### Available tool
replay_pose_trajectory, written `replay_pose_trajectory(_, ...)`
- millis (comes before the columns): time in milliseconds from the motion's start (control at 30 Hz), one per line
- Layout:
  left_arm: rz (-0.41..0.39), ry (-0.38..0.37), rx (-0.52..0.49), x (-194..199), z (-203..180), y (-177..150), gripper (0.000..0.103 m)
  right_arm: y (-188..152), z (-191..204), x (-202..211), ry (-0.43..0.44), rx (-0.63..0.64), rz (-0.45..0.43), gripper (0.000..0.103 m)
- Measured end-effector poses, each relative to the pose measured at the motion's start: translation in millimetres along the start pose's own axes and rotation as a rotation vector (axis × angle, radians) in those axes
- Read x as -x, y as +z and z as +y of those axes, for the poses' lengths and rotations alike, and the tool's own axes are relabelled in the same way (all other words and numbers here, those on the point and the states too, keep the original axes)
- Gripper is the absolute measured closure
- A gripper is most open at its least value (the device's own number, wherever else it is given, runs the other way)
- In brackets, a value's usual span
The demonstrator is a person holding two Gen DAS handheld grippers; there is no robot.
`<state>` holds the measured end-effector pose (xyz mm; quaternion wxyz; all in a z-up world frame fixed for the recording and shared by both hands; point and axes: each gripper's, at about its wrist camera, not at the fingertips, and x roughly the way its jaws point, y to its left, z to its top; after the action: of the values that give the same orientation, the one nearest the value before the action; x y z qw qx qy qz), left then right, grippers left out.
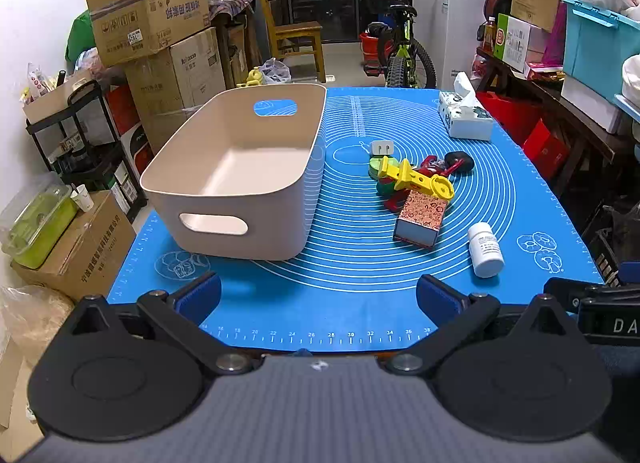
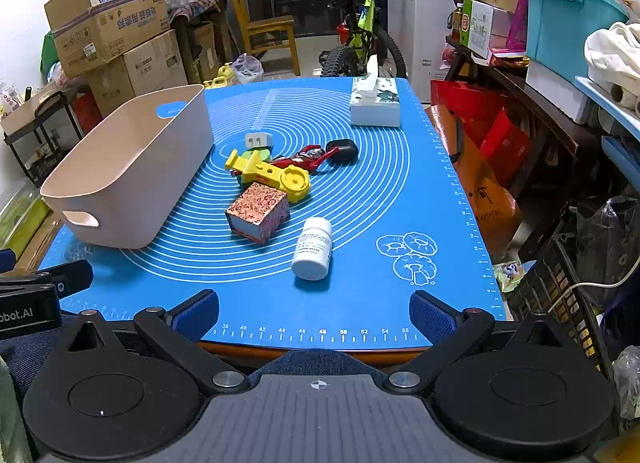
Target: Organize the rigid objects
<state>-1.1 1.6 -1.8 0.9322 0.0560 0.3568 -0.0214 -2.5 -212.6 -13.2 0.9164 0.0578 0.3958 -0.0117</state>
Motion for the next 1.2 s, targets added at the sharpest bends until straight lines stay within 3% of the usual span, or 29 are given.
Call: replay_pose_trajectory(1200, -0.006, 0.005, -0.004, 2.8, 3.0, -0.6, 0.0, -0.7, -0.8, -0.8, -0.004, 0.002, 0.004, 0.002)
